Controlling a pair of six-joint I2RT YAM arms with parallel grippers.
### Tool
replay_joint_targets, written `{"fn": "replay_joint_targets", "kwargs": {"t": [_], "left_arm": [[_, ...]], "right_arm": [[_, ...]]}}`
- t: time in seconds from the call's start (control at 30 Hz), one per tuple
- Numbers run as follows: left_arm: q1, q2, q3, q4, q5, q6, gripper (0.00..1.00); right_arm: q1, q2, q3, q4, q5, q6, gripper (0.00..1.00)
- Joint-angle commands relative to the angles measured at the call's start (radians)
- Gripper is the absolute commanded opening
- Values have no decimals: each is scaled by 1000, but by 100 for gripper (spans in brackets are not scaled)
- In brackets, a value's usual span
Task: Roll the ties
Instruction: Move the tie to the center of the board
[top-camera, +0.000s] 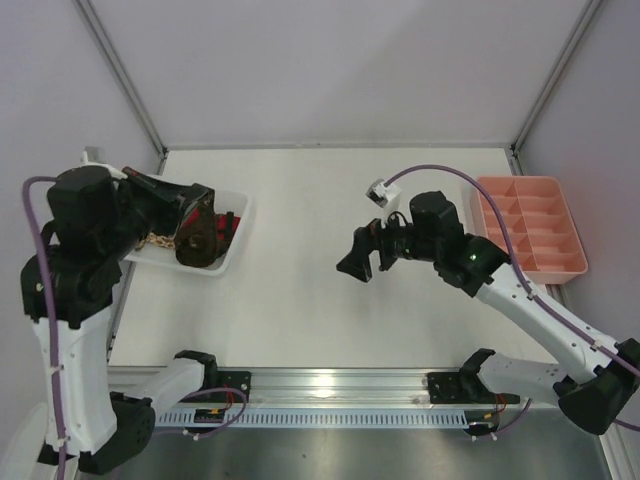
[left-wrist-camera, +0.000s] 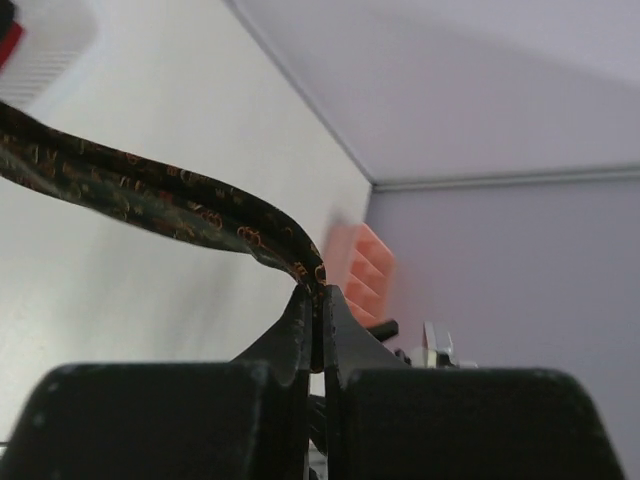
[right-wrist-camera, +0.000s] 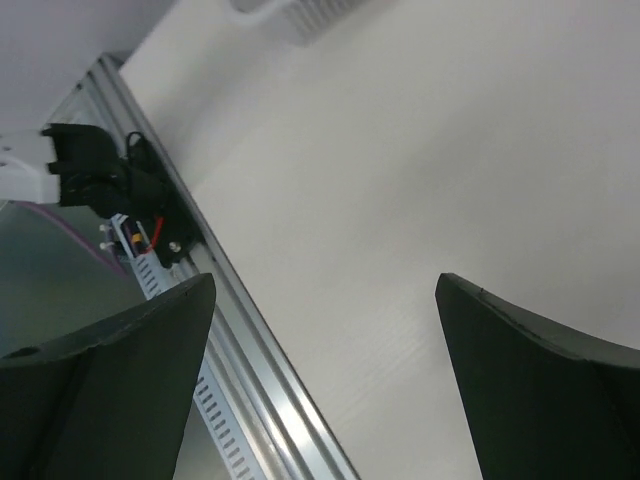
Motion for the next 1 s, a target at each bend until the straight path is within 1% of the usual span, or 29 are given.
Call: {"fn": "replay_joint_targets", "kwargs": {"t": [0.0,0.03,0.07,0.1,0.13,0.17,0.2,0.23,0.27,0.3,0.33,0.37,0.4,0.43,0.5,0.57,0.63,0.77,0.87,0.93,0.97], "left_arm": [[-7,-15,130,-28,179,-71,0],[-7,-12,173,-45,188,-76,0],[-7,-5,261,-58,199,-89,1],[-7,5,292,-58,241,-100,0],[-7,7,318,-58,259,-132,0],[-7,7,355,-56,271,-154,0],[-9,-8,357,-17,300,-175,0],[-7,-22,351,16,315,-218,0],[-7,-31,340,45,322,-243,1],[-7,-54,336,110,331,-263,0],[-9,-61,328,144,335,-304,0],[-7,-65,328,207,342,-322,1],[-7,-64,332,236,357,-345,0],[-7,-62,345,266,368,-390,0],[-7,-45,368,358,383,-433,0],[-7,-38,406,449,378,-491,0],[-7,-33,441,491,348,-533,0],[-7,-41,451,627,291,-588,0],[-7,-38,474,688,254,-606,0],[-6,-35,487,698,245,-609,1],[-6,-38,483,721,237,-611,1]], "right_arm": [[103,-6,103,288,-4,-70,100],[134,17,165,308,-7,-88,100],[216,39,202,317,20,-117,100],[257,89,247,324,43,-166,100],[297,111,284,328,103,-191,100],[379,134,361,330,134,-197,100],[412,183,396,331,163,-235,100],[450,203,426,333,225,-243,100],[505,232,490,333,252,-253,100],[530,275,517,334,276,-262,100],[548,300,546,334,333,-260,100],[593,317,587,340,361,-262,100],[611,349,603,347,370,-277,100],[634,361,614,354,441,-292,100],[691,392,644,374,582,-315,100],[710,407,669,370,660,-305,100],[714,407,678,370,712,-294,100],[716,398,678,374,726,-291,100],[716,387,680,383,738,-288,100],[725,383,675,394,734,-289,100],[733,377,672,422,753,-305,100]]}}
